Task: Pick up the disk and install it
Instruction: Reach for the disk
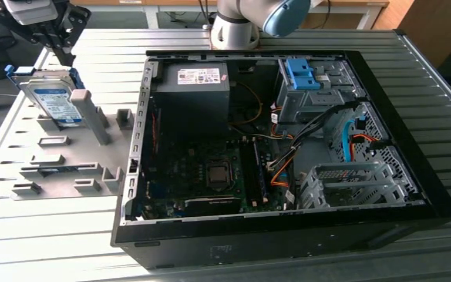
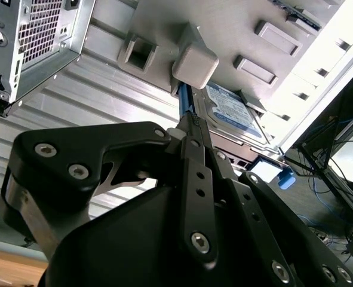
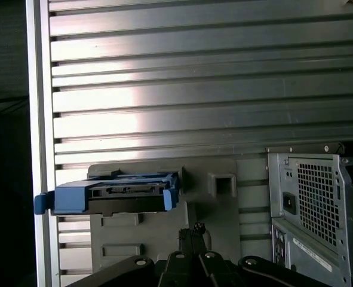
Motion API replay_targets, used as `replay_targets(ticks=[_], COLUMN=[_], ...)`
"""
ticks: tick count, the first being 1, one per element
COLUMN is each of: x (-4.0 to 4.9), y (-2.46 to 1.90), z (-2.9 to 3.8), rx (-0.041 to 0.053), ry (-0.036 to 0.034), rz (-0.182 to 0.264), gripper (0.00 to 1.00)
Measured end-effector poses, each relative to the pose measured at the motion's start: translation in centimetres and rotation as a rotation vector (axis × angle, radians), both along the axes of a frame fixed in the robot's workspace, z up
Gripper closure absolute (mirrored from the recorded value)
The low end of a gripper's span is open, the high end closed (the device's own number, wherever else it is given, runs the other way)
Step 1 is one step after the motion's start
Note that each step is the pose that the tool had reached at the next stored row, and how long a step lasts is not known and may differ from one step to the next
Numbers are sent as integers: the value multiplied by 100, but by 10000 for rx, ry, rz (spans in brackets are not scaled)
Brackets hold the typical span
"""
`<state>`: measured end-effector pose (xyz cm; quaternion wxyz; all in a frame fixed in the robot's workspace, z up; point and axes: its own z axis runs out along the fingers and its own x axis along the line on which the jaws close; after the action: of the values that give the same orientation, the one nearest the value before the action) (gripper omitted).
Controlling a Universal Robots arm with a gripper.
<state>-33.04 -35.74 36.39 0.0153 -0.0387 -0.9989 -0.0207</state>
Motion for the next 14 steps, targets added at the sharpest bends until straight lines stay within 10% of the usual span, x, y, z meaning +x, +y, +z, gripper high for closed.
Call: replay_targets(ticks=[14], x=[-37], y=[0], z=[-1], rx=[0], ry=[0], rz=[-1], gripper=[89])
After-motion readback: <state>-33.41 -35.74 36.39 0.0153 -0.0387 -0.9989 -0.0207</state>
